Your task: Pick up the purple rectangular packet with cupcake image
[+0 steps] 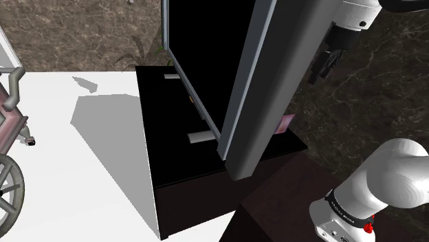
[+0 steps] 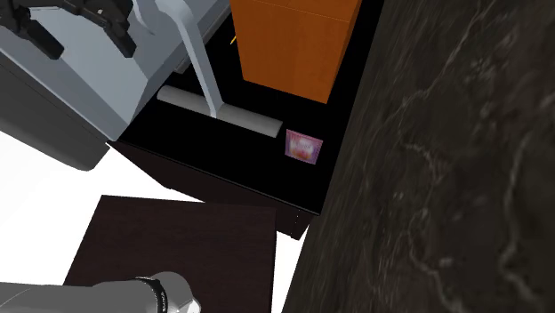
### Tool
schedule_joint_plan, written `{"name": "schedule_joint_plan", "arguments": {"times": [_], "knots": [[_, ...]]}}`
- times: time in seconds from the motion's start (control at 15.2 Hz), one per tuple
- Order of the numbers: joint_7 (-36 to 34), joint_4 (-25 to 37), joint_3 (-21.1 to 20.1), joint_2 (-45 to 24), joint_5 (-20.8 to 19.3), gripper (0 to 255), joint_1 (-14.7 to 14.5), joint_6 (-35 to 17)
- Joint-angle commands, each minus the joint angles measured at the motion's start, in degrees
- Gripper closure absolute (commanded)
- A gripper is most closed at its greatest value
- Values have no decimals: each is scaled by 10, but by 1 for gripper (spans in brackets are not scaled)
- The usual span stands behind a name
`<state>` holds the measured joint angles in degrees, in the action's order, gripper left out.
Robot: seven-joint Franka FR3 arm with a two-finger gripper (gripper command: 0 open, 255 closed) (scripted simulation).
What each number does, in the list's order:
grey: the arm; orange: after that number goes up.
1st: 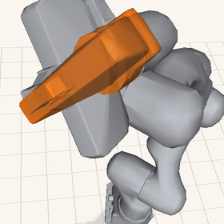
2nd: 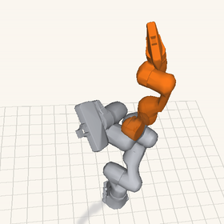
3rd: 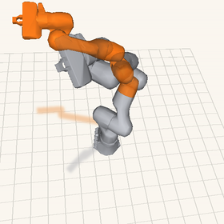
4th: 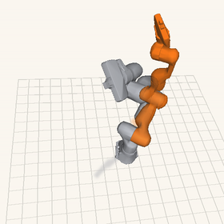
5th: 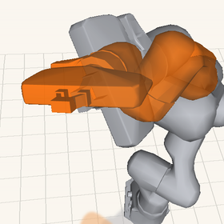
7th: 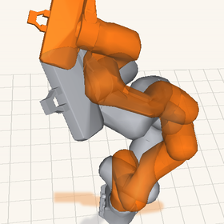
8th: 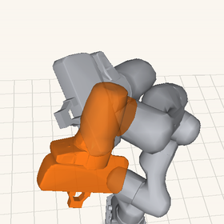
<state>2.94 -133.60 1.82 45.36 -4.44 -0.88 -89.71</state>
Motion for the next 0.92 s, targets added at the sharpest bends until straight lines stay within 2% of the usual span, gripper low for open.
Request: {"name": "schedule_joint_plan", "arguments": {"times": [0.0, 0.46, 0.86], "knots": [[0, 0, 0, 0, 0, 0, 0, 0], [185, -98, 108, 31, -71, 0, -11, -77], [345, -139, 213, 4, -137, 0, -18, -157]]}}
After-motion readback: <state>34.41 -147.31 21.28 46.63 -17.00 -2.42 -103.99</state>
